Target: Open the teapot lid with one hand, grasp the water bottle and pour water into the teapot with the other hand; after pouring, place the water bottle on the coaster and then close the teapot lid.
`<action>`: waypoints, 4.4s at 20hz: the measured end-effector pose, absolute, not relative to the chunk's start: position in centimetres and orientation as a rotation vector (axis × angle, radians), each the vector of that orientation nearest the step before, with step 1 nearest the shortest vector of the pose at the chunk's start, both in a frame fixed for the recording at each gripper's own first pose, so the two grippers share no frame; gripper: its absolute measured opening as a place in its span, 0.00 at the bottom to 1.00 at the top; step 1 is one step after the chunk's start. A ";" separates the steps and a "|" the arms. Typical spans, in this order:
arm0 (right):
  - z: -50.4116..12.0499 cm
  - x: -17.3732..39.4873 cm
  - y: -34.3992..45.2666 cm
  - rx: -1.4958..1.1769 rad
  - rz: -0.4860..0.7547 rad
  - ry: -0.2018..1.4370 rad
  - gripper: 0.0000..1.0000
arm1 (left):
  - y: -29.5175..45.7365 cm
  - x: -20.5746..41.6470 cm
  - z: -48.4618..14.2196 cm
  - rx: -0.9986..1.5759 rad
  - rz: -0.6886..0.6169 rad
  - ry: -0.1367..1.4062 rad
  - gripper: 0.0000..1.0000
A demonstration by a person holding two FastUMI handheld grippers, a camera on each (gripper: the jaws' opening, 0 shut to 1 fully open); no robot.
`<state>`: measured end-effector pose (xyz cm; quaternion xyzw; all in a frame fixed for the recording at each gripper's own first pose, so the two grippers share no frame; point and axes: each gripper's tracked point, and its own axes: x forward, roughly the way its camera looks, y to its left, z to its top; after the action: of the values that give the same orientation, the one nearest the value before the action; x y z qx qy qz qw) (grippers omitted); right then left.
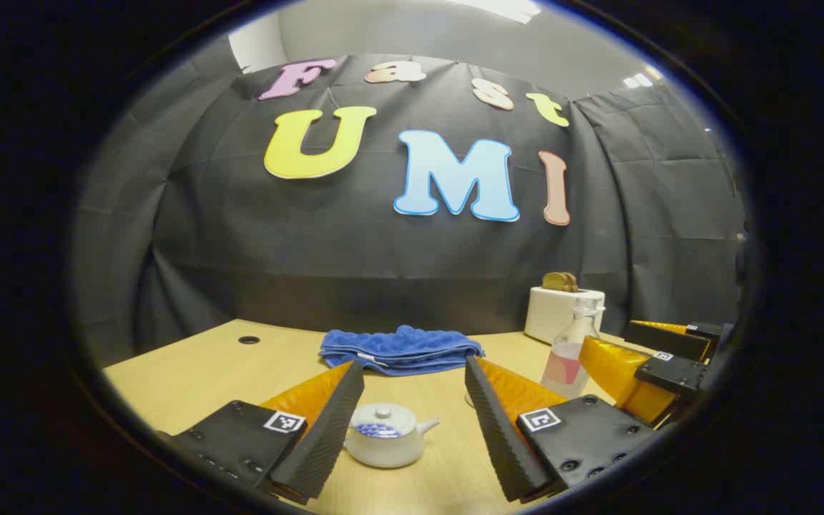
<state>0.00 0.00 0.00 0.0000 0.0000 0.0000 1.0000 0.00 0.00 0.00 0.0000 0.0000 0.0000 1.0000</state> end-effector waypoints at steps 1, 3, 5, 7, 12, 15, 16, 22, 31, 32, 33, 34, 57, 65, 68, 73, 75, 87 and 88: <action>-0.1 0.1 0.1 0.000 0.000 0.004 0.97 | 0.4 0.2 0.0 0.006 0.009 -0.001 0.93; -0.2 0.3 0.2 0.002 0.003 0.008 0.97 | 1.1 0.6 -0.2 0.020 0.026 0.005 0.93; -0.5 0.5 0.4 0.006 0.010 0.014 0.98 | 1.5 0.9 -0.8 0.019 0.038 0.019 0.93; -0.7 0.7 0.4 0.005 0.014 0.021 0.98 | 2.0 1.3 -1.5 0.013 0.053 0.034 0.93; -1.5 1.1 0.0 -0.003 0.011 0.041 0.98 | 2.4 2.4 -3.4 0.012 0.067 0.081 0.84; -1.9 1.2 -0.2 -0.003 0.007 0.050 0.98 | 2.4 3.0 -4.2 0.007 0.064 0.110 0.83; -2.1 1.3 -0.2 -0.001 0.006 0.054 0.98 | 2.4 3.3 -4.4 0.008 0.066 0.118 0.82; -3.0 1.3 -0.5 0.003 0.003 0.076 0.98 | 2.5 4.2 -5.7 0.020 0.071 0.167 0.70; -3.4 1.6 -1.0 -0.005 -0.007 0.086 0.98 | 2.2 4.4 -6.6 0.087 0.084 0.202 0.51; -3.4 1.6 -1.0 -0.004 -0.009 0.088 0.98 | 2.2 4.4 -6.5 0.093 0.085 0.202 0.51; -3.5 1.6 -1.1 -0.002 -0.011 0.090 0.98 | 2.2 4.4 -6.6 0.103 0.087 0.204 0.51; -3.5 1.6 -1.2 -0.002 -0.012 0.091 0.98 | 2.5 4.6 -6.2 0.123 0.105 0.202 0.51; -7.6 5.9 0.5 -0.008 0.053 0.233 0.96 | 9.8 4.1 -1.3 -0.016 0.136 0.078 0.07; -7.4 6.6 1.2 -0.228 0.023 0.214 0.77 | 16.9 3.1 -2.2 -0.011 0.228 0.102 0.07; -5.8 7.3 1.6 -0.440 0.004 0.170 0.77 | 18.1 2.8 -2.5 -0.019 0.237 0.111 0.07; -3.8 8.3 3.0 -0.780 0.000 0.097 0.77 | 19.6 2.4 -3.1 -0.019 0.244 0.125 0.07; -3.8 8.4 3.7 -0.897 0.013 0.084 0.77 | 20.0 2.3 -3.3 -0.024 0.246 0.130 0.07; -4.1 8.7 7.5 -1.385 0.091 -0.023 0.76 | 20.7 2.0 -3.9 -0.029 0.243 0.148 0.07; -4.1 8.7 7.8 -1.413 0.094 -0.034 0.76 | 20.7 1.9 -4.1 -0.029 0.244 0.153 0.07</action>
<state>8.65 7.76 -4.07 -0.6488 -0.0154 0.0433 0.7596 1.94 20.68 -4.05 -0.0142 0.0762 0.1213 0.9896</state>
